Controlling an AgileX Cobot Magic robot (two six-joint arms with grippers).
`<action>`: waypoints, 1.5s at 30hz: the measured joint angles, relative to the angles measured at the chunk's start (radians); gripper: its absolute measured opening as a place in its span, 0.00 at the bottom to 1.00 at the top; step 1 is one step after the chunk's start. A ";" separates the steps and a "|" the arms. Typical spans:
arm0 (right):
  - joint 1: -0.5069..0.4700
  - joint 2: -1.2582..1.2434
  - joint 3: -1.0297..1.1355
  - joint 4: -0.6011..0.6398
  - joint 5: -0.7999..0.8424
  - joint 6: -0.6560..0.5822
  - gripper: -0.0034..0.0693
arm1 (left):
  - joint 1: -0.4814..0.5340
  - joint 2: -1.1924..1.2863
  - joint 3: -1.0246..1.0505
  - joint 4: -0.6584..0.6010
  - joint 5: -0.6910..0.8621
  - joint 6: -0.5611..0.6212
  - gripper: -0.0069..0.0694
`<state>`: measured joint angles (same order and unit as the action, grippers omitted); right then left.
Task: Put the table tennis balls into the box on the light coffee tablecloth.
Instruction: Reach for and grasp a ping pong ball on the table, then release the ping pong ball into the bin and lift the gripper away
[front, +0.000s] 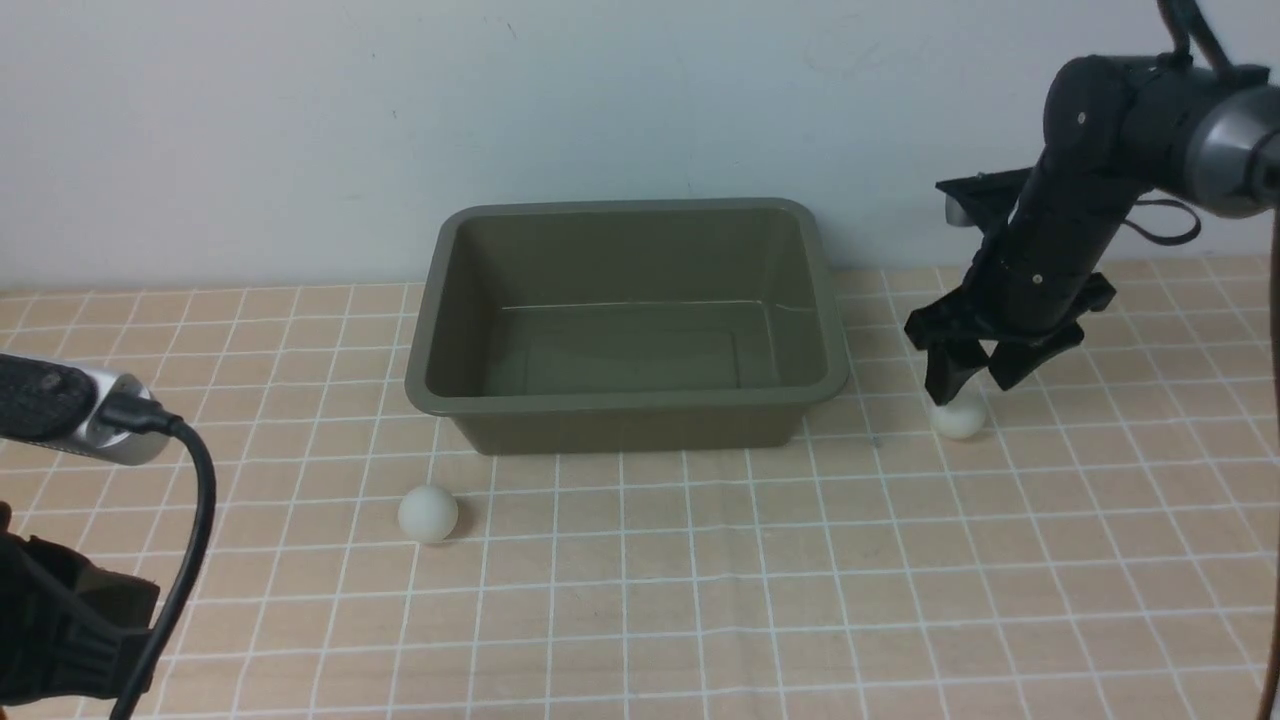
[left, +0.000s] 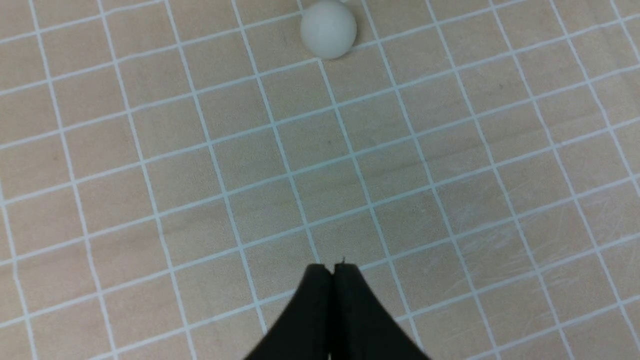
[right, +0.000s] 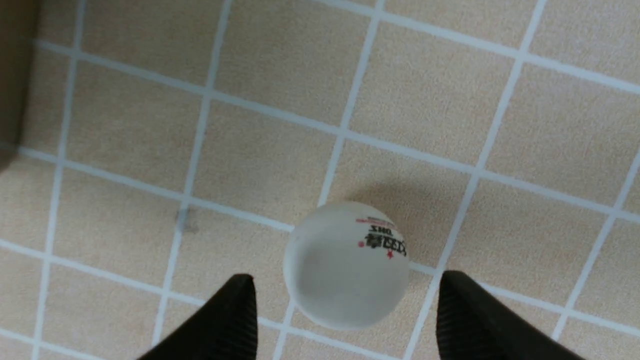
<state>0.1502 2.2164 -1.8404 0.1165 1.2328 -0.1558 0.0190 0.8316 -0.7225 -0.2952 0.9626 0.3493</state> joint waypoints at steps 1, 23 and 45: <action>0.000 0.010 0.000 0.000 -0.001 0.002 0.65 | 0.000 0.000 0.000 0.000 0.002 0.000 0.00; 0.000 0.051 -0.001 0.013 -0.035 0.005 0.53 | 0.000 0.000 0.000 0.000 0.021 0.000 0.00; 0.007 0.031 -0.314 0.301 0.001 0.010 0.53 | 0.000 0.000 0.000 0.000 0.021 0.000 0.00</action>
<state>0.1569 2.2474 -2.1545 0.4179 1.2333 -0.1455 0.0190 0.8316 -0.7225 -0.2952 0.9839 0.3493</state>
